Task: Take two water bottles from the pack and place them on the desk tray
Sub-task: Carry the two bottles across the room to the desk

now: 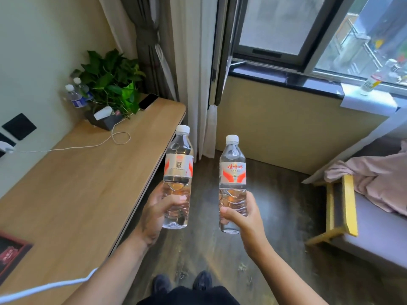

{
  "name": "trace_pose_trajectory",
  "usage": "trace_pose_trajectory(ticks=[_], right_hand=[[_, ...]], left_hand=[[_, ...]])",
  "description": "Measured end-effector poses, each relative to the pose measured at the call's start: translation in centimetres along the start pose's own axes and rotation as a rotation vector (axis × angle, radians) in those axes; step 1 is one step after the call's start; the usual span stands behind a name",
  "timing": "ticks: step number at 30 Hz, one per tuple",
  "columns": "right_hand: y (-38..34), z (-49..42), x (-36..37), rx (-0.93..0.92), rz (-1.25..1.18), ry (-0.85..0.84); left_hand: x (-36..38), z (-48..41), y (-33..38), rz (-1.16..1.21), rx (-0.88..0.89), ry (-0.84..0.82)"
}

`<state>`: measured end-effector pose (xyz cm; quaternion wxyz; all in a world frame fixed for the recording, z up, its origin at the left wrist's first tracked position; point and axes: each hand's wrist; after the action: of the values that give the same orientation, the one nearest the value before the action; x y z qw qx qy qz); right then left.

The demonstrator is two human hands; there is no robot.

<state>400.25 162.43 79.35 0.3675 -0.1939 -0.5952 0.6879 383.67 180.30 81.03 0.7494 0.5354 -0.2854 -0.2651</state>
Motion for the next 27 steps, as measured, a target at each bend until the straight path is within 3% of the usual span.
trace_pose_trajectory(ticks=[7,21,27], right_hand=[[0.5,-2.2,6.3,0.04,0.023,-0.187],[3.7,1.3,25.2,0.236,0.111,-0.951],[5.5,5.3,30.6,0.344,0.124,-1.169]], left_hand=[[-4.8,2.7,0.3,0.0,0.037,0.205],[-14.3,21.0,-2.4,0.183,0.052,1.011],[-15.5,26.4,-3.6,0.263,0.073,1.229]])
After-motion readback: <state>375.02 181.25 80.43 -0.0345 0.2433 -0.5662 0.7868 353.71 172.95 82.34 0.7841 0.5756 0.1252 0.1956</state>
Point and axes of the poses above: each hand's wrist, its own z-axis away from the middle knuckle, its own x-axis out of the palm, y = z × x, and after that the axes turned 9 degrees about -z, right-handed
